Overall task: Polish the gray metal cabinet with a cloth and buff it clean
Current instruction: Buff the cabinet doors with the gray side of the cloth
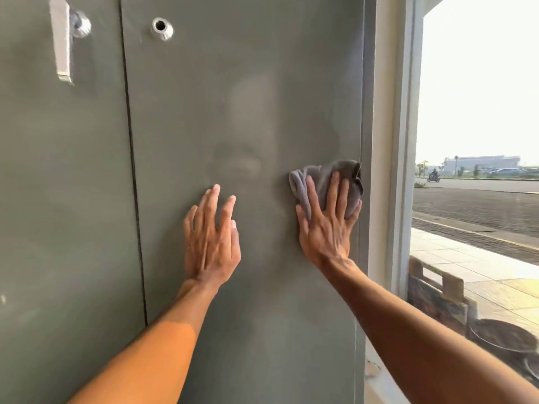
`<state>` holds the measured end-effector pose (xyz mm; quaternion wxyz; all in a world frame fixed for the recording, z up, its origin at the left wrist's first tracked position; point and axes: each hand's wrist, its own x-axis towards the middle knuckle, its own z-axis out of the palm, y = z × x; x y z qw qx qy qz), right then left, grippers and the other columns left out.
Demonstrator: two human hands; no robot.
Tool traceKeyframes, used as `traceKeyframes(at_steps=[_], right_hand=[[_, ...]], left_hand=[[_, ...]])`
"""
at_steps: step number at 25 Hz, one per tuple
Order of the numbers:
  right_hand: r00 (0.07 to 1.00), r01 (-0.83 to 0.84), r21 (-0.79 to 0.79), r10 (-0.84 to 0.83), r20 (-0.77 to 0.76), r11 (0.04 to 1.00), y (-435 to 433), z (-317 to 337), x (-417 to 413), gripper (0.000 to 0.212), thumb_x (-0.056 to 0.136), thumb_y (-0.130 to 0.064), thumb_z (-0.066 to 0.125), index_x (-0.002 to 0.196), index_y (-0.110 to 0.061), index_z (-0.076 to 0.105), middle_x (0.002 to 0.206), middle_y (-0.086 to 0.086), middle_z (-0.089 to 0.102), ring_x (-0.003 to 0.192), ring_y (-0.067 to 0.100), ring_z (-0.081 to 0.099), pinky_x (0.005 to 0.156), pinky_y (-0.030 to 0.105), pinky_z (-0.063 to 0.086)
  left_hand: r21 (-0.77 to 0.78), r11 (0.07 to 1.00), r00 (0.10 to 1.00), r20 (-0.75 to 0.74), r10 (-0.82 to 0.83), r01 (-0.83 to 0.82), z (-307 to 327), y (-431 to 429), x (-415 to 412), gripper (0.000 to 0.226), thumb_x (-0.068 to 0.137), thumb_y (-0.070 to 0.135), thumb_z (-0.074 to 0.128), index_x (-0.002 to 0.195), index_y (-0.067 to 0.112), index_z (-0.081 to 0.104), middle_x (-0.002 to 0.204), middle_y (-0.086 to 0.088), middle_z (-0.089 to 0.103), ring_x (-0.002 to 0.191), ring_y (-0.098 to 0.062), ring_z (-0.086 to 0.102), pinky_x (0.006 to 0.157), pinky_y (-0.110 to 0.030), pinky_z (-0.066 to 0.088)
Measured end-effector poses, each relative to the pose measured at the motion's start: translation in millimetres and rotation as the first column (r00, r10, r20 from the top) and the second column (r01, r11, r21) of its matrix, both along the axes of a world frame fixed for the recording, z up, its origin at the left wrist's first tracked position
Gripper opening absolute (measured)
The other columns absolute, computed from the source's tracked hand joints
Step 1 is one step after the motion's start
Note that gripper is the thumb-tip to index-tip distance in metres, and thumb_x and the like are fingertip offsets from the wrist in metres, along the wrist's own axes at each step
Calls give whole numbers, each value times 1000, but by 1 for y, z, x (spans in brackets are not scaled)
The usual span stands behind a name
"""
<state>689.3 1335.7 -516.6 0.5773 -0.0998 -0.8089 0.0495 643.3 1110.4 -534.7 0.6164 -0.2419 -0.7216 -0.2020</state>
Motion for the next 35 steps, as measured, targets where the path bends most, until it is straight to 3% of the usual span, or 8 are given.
traceKeyframes(at_steps=[4,7,12,16,21,27,32,35], right_hand=[[992,-27,138,10,123,990,-18,-70,3,61,104,-54,26,161,-41,9,170,13,-3,157,34,-6,119,69,5],[986,35,-93,-19,164,995,0,-157,26,61,104,-60,11,161,-40,12,170,10,-10,157,33,-6,115,71,20],[999,13,-416,-29,-33,909,27,-27,3,66,99,-63,13,155,-49,-19,168,3,-23,155,23,-19,118,69,9],[994,0,-273,-30,-105,962,-18,101,-18,64,103,-57,19,154,-50,-19,169,3,-20,154,24,-22,120,66,-5],[999,-35,280,39,-9,959,-54,82,-15,59,104,-54,30,160,-45,14,171,7,2,158,27,-1,120,66,8],[988,-90,-544,7,-154,835,-60,206,-18,61,103,-59,18,151,-54,-19,169,2,-19,154,24,-21,119,67,-5],[993,-46,192,67,-100,980,-189,225,-45,61,103,-55,31,160,-45,11,171,6,-1,157,26,-8,120,64,-1],[993,0,174,21,-116,985,-157,176,-42,60,101,-57,30,159,-47,17,171,2,6,158,21,-3,123,58,4]], left_hand=[[30,999,1000,10,-26,26,2,28,9,46,98,16,48,144,11,50,161,-18,37,147,-34,38,113,-56,33],[-90,995,999,-27,-36,33,2,30,5,48,97,17,48,144,12,48,161,-18,36,147,-34,39,114,-57,33],[-108,994,996,-90,-7,-3,37,30,-7,48,96,19,49,144,14,46,161,-17,38,144,-34,43,114,-55,32],[10,1000,993,-113,-23,24,83,30,-6,47,97,19,52,144,13,50,161,-16,38,146,-33,39,115,-57,29],[177,984,996,-79,47,-33,134,-21,-14,45,100,21,47,143,10,51,161,-18,36,145,-36,39,113,-58,30],[127,989,987,-129,99,-82,192,-87,-27,45,98,19,49,142,9,53,157,-18,42,143,-36,42,111,-57,36],[180,982,980,-176,94,-62,221,-124,-45,46,98,16,47,142,6,51,155,-20,44,141,-39,44,110,-55,38],[125,992,980,-194,51,-27,212,-120,-50,46,96,17,50,141,6,52,155,-21,43,142,-39,43,108,-56,40]])
